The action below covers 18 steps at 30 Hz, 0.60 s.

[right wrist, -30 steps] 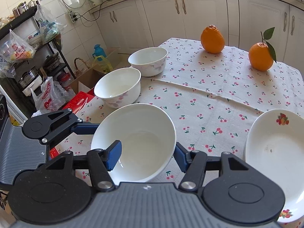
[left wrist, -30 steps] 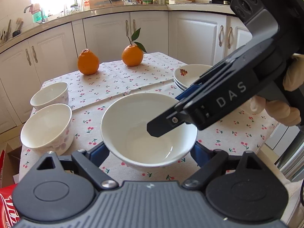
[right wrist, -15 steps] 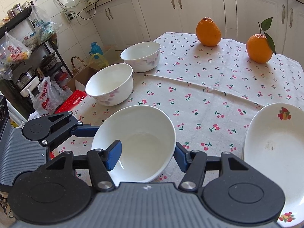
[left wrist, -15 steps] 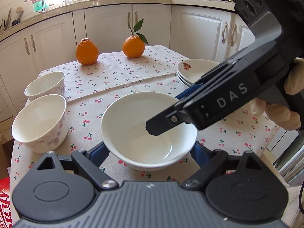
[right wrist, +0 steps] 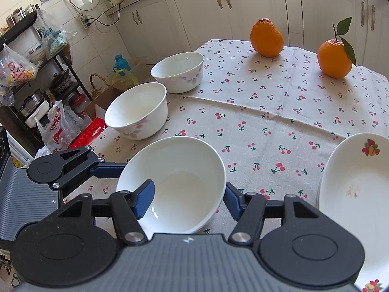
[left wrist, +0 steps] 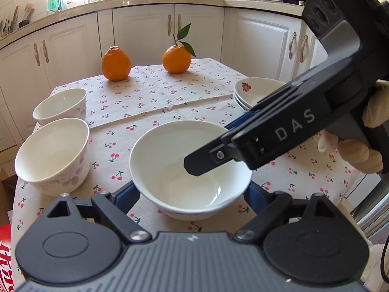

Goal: Organize plates and bowls
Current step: 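Carry the white bowl with the right tool toward the plate stack, then lower the bowl beside the plate stack and open the right tool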

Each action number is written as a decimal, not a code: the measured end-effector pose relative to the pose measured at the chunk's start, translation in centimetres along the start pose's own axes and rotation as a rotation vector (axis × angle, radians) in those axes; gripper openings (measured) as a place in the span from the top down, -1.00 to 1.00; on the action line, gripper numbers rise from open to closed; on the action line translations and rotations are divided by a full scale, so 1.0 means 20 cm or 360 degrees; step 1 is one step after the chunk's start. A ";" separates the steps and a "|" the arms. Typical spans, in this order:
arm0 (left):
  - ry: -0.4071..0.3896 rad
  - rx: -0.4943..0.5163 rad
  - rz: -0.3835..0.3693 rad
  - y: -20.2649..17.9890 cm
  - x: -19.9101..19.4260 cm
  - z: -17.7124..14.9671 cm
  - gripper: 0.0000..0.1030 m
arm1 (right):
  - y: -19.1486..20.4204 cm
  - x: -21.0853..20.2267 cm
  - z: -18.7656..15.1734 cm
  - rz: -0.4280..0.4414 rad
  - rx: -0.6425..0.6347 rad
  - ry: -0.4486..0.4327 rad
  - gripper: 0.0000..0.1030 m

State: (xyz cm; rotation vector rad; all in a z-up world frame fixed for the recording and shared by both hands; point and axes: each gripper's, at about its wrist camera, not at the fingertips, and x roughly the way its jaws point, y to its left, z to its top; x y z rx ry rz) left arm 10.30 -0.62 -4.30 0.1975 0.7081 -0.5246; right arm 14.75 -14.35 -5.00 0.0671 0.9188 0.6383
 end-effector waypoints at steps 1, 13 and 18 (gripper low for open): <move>-0.0011 0.0014 0.0008 0.00 0.00 0.00 -0.80 | 0.00 0.00 0.00 0.0004 0.0001 -0.0002 -0.35; -0.0022 0.0038 0.0098 0.02 -0.08 -0.05 -0.94 | 0.06 -0.08 0.02 -0.0114 -0.0116 -0.0128 -1.00; -0.0050 -0.0011 0.0144 0.09 -0.16 -0.08 -0.94 | 0.09 -0.08 0.04 -0.0157 -0.0187 -0.0137 -1.00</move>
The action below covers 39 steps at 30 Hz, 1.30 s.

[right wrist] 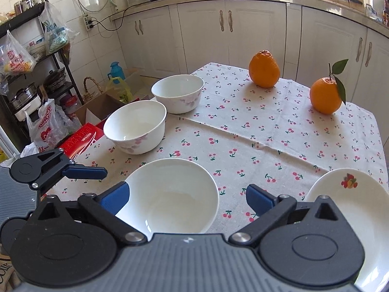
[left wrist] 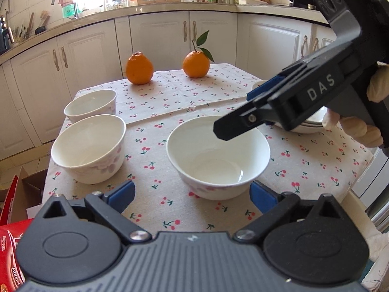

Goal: Organize plates and bowls
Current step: 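Lower the bowl beside the plate stack and open the right tool, then grip the rim of a second white bowl with the right tool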

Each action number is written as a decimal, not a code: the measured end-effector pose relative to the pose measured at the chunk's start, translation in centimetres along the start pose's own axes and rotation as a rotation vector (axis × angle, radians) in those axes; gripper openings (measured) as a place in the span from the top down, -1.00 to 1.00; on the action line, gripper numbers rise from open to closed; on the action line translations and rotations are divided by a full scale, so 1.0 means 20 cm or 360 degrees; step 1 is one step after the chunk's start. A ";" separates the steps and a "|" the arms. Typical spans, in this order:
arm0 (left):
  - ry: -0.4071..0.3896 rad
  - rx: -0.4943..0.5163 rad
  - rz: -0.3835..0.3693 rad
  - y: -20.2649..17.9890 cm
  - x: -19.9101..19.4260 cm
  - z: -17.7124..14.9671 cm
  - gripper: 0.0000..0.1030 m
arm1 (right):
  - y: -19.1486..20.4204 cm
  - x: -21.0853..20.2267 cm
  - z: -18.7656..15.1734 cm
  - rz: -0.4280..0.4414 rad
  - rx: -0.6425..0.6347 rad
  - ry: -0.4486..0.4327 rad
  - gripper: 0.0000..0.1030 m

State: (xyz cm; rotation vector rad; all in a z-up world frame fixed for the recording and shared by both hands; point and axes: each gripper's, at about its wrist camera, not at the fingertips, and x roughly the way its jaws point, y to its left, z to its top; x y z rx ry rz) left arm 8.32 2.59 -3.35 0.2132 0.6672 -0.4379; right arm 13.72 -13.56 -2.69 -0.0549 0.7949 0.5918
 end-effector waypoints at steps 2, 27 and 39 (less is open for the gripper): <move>-0.0025 -0.0022 0.0006 0.05 -0.02 -0.01 -0.94 | 0.01 0.00 0.01 0.0003 -0.0018 -0.0004 -1.00; -0.0080 -0.0155 0.0190 0.47 0.05 -0.01 -0.95 | 0.23 0.30 0.35 0.0048 -0.0320 0.0067 -1.00; -0.0106 -0.0174 0.0204 0.54 0.16 0.02 -0.95 | 0.25 0.51 0.48 0.0176 -0.0323 0.0113 -0.98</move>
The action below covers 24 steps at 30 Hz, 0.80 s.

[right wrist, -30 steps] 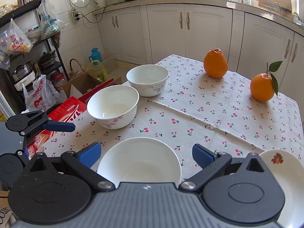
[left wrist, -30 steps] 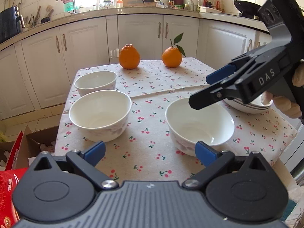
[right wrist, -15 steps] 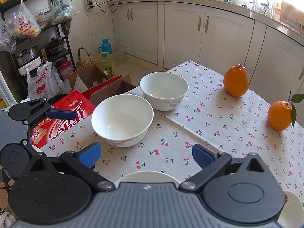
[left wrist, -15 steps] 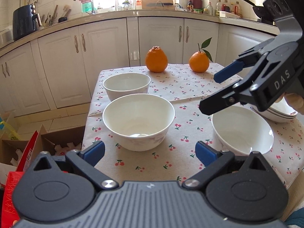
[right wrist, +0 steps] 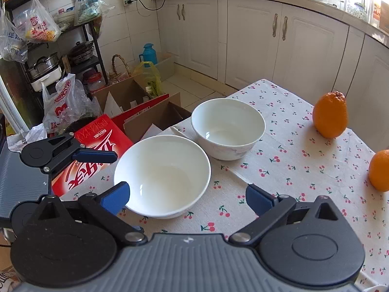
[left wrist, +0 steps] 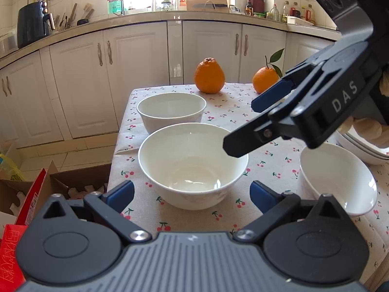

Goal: Organize plates and bowls
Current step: 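Grip the rim of a second white bowl with the right tool, then lift and carry the second bowl with the right tool toward the first bowl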

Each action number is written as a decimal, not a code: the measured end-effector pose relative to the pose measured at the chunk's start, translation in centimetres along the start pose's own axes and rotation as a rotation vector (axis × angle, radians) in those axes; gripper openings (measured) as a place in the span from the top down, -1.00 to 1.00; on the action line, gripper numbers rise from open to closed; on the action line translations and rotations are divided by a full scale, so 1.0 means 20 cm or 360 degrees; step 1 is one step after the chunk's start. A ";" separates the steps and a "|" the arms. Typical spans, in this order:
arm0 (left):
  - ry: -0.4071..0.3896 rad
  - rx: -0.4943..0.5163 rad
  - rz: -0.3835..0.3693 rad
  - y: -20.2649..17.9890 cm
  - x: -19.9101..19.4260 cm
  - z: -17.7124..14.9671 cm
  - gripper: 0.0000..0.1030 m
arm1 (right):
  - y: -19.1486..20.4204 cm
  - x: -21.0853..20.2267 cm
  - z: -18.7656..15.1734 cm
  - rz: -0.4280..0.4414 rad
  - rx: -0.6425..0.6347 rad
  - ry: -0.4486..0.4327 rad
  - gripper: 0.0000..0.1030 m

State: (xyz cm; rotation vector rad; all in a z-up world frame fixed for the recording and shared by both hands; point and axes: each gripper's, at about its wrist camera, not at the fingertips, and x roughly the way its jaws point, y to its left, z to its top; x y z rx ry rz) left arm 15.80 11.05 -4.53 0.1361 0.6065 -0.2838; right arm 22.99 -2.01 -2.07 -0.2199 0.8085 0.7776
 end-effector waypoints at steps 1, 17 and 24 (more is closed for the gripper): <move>-0.0006 0.0011 0.0001 0.00 0.01 0.00 -0.95 | -0.01 0.02 0.01 0.0015 0.0007 0.0008 -0.98; -0.0014 0.0035 -0.0033 0.00 0.06 0.03 -0.84 | -0.07 0.23 0.09 0.0167 0.0102 0.0112 -0.42; -0.0017 0.0032 -0.0027 0.00 0.06 0.03 -0.82 | -0.08 0.24 0.10 0.0195 0.0135 0.0121 -0.28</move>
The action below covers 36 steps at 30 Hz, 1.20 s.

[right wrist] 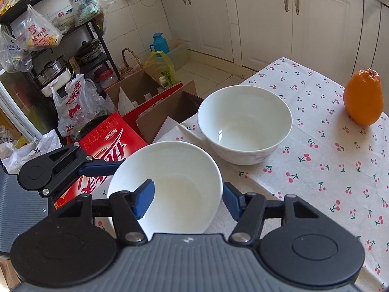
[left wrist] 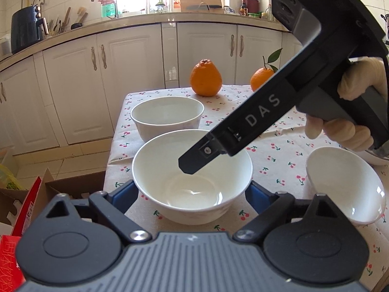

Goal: Organize plates and bowls
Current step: 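Lift and carry the second bowl with the right tool toward the first bowl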

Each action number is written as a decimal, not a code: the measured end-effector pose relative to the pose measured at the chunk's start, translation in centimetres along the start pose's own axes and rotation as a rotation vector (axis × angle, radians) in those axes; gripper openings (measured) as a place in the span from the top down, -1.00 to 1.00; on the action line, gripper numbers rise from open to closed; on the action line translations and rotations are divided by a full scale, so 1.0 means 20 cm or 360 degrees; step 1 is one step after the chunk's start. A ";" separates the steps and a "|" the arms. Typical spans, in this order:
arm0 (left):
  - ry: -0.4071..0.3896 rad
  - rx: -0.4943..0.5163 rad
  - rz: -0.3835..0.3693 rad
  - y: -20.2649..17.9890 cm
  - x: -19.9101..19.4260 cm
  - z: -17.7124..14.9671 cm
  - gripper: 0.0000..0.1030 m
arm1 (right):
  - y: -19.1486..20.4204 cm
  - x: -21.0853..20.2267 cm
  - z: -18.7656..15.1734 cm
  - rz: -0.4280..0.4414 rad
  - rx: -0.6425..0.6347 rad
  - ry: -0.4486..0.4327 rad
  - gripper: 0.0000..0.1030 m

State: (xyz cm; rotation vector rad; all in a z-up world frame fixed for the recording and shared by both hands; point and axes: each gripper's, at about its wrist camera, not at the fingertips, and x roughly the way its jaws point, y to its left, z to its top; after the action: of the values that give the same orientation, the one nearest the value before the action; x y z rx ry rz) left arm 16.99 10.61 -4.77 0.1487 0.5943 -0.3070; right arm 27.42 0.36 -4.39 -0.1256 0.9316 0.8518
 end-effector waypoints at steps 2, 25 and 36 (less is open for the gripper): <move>-0.0001 0.0007 0.0004 0.00 0.00 0.00 -0.82 | 0.00 0.00 0.00 0.0008 0.0006 0.0002 -0.27; -0.0010 0.0031 0.0008 -0.05 -0.05 0.03 -0.82 | 0.00 -0.08 -0.01 0.0014 0.0048 -0.0028 -0.27; -0.0095 0.0089 -0.0018 -0.17 -0.21 0.10 -0.82 | 0.04 -0.30 -0.07 0.0004 0.0039 -0.0110 -0.27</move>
State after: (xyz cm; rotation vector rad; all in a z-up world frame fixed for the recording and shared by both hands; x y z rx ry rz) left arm 13.74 7.86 -0.91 0.1893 0.5282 -0.3382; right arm 24.13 -3.29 -0.55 -0.0732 0.8774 0.8418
